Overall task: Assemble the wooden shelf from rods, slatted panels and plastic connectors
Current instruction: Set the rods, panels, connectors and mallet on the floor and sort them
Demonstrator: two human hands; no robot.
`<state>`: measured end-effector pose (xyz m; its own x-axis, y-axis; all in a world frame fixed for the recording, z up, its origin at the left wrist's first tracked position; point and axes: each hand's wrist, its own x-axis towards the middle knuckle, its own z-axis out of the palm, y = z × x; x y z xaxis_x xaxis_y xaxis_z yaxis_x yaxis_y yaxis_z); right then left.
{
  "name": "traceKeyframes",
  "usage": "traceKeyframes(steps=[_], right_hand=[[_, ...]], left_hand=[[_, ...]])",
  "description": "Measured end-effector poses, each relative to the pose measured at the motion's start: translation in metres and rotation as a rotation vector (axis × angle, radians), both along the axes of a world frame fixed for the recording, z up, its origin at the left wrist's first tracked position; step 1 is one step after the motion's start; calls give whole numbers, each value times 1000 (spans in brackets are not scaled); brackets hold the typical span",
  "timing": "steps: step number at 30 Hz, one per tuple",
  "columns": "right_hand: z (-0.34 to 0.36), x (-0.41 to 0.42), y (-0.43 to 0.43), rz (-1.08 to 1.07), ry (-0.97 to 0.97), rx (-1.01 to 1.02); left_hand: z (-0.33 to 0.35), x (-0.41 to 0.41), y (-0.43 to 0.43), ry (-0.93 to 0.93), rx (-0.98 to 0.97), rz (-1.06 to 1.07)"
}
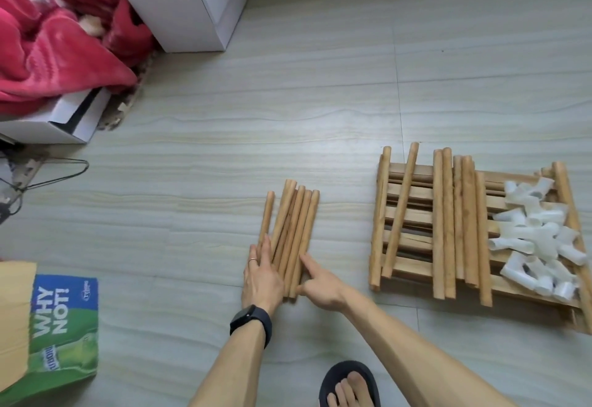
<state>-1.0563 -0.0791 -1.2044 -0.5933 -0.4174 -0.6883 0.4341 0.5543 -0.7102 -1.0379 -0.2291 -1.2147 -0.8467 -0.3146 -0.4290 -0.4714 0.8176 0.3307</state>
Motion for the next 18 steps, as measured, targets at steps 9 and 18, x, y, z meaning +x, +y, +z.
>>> traceKeyframes(steps=[9,18], right_hand=[[67,0,56,-239,375,36],[68,3,233,-459,353,867]], left_hand=[[27,-14,10,-70,-35,-33],[59,-61,166,331,38,-493]])
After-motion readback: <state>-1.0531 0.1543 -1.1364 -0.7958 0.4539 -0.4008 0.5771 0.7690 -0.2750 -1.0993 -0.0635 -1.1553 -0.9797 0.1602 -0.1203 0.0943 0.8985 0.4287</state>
